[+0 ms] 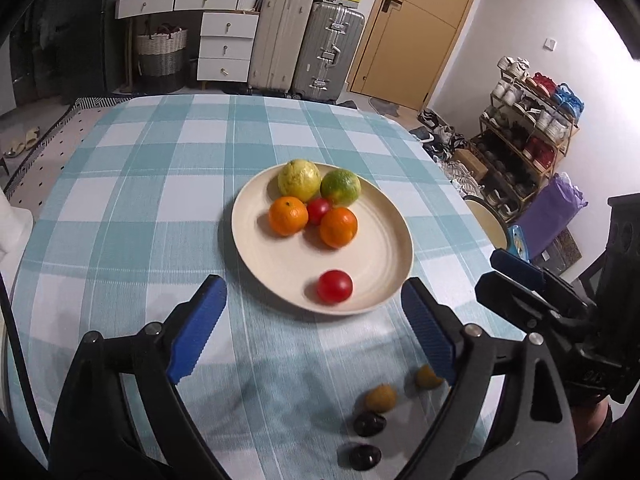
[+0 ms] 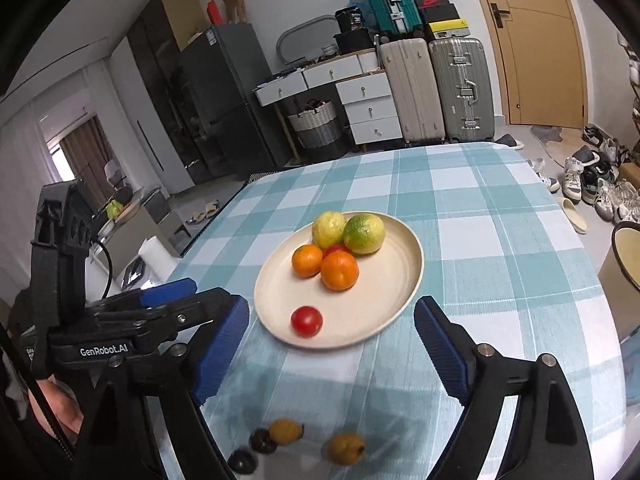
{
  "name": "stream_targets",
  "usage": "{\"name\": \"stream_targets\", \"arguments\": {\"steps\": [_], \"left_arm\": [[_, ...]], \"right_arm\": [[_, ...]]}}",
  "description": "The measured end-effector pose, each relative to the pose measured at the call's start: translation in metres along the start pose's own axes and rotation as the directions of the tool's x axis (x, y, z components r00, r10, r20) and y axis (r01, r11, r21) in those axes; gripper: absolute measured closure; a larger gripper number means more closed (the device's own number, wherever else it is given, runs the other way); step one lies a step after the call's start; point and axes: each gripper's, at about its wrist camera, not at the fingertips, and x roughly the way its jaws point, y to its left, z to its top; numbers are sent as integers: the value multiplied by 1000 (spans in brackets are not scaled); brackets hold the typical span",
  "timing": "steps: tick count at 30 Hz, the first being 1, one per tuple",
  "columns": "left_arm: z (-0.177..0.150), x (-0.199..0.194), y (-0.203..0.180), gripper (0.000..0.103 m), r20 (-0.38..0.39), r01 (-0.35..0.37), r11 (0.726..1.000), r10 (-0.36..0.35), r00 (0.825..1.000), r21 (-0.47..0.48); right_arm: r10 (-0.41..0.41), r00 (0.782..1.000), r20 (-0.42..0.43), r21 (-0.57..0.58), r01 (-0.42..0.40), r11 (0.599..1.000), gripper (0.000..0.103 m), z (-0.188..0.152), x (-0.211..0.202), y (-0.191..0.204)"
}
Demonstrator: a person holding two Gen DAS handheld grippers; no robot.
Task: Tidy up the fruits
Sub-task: 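Pull both tools back from the plate toward the small dark fruits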
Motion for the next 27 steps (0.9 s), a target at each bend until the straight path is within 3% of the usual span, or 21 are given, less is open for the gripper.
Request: {"name": "stream_targets", "arguments": {"steps": [8, 27], "left_arm": [[-21, -23, -14, 1, 20, -24, 999, 24, 1000, 24], [-72, -54, -23, 1, -18, 13, 999, -12, 1000, 36]], "right_arm": [[1, 1000, 11, -13, -1, 1000, 13, -16, -29, 6], [-41, 998, 38, -93, 44, 995, 3, -65, -76, 27]]}}
